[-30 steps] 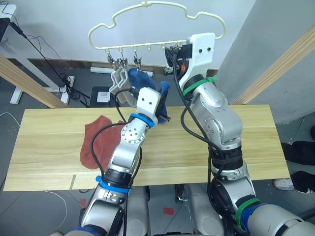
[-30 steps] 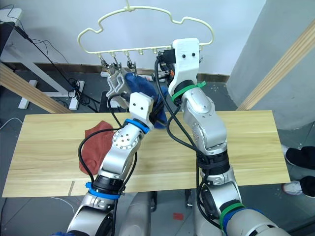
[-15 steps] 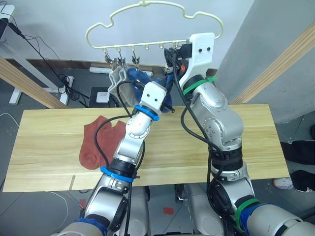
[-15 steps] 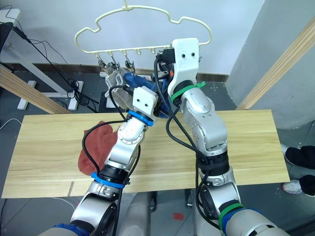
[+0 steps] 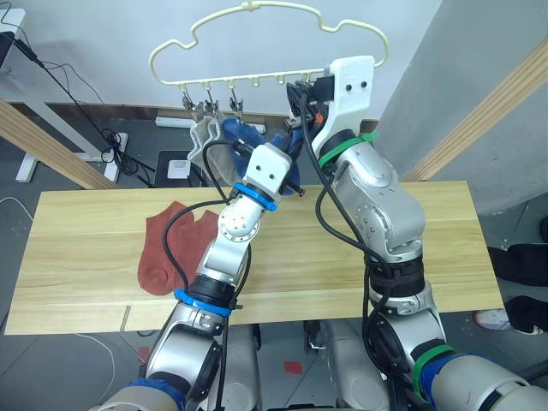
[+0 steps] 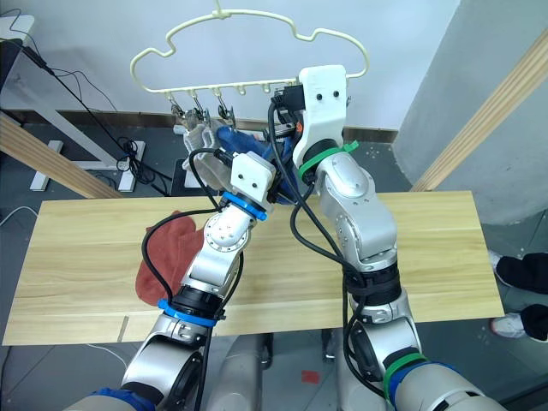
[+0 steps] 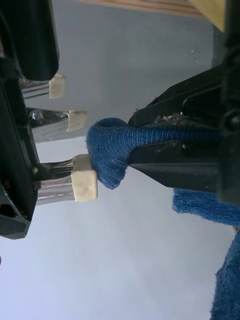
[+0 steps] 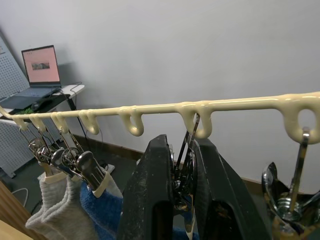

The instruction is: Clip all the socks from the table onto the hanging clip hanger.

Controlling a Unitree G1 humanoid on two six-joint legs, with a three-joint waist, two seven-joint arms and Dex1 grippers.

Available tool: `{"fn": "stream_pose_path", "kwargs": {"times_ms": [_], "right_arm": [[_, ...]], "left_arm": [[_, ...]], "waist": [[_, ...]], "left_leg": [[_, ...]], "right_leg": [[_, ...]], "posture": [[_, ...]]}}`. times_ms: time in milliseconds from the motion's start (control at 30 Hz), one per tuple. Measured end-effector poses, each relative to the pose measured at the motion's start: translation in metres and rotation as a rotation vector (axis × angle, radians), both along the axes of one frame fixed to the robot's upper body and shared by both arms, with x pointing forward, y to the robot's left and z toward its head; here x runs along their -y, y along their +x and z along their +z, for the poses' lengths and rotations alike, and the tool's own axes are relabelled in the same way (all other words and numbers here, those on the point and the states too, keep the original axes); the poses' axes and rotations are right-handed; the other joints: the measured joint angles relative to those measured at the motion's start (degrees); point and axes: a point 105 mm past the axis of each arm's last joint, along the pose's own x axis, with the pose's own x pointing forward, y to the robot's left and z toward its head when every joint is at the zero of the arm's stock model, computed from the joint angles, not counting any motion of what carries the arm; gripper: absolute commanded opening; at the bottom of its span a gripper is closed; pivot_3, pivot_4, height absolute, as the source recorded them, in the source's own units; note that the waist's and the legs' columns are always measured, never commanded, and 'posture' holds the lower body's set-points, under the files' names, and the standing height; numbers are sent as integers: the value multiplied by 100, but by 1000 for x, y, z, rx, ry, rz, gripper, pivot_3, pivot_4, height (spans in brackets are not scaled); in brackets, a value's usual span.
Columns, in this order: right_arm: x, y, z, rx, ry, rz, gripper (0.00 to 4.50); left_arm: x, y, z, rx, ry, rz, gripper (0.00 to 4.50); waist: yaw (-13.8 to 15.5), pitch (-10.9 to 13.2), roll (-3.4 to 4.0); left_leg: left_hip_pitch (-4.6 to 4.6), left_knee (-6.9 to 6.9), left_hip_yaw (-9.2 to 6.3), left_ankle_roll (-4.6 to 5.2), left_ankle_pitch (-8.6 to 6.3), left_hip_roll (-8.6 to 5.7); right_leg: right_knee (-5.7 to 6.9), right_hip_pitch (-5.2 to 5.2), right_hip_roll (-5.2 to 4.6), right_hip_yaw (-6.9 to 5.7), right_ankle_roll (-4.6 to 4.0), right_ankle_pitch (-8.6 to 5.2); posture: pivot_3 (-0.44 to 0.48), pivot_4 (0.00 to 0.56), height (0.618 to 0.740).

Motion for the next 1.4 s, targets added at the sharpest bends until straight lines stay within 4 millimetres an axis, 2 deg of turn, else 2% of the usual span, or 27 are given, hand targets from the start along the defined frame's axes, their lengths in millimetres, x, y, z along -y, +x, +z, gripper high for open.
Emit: {"fn": "stream_pose_path", "kwargs": {"times_ms": [600, 900, 1333, 1400], "right_arm": [[-3, -2, -2, 42, -88, 2, 178], [-2, -2, -2, 73, -128, -22, 178], [-2, -2, -3, 73, -128, -27, 178], [-1, -2, -4, 71, -122, -30, 907]], "left_arm": [[-1, 3, 7, 52, 116, 5, 0], [-7, 5, 10, 59, 111, 24, 0], [-5, 4, 11, 61, 97, 19, 0], [-5, 4, 11, 60, 96, 20, 0]], "waist": [[-6, 0, 0], [-7, 0, 0], [-6, 0, 0], [-6, 0, 0]], "left_leg": [[-2, 0, -1, -3, 2, 0], [-2, 0, -1, -10, 6, 0], [-2, 1, -1, -12, 7, 1], [-3, 1, -1, -12, 7, 1]], "right_leg": [[0, -2, 0, -1, 0, 0], [0, -2, 0, -3, 0, 0], [1, -2, 0, -3, -1, 0], [1, -2, 0, -3, -1, 0]], "posture": [[-87, 408, 740], [-81, 407, 740], [-78, 406, 740], [-78, 406, 740]]}}
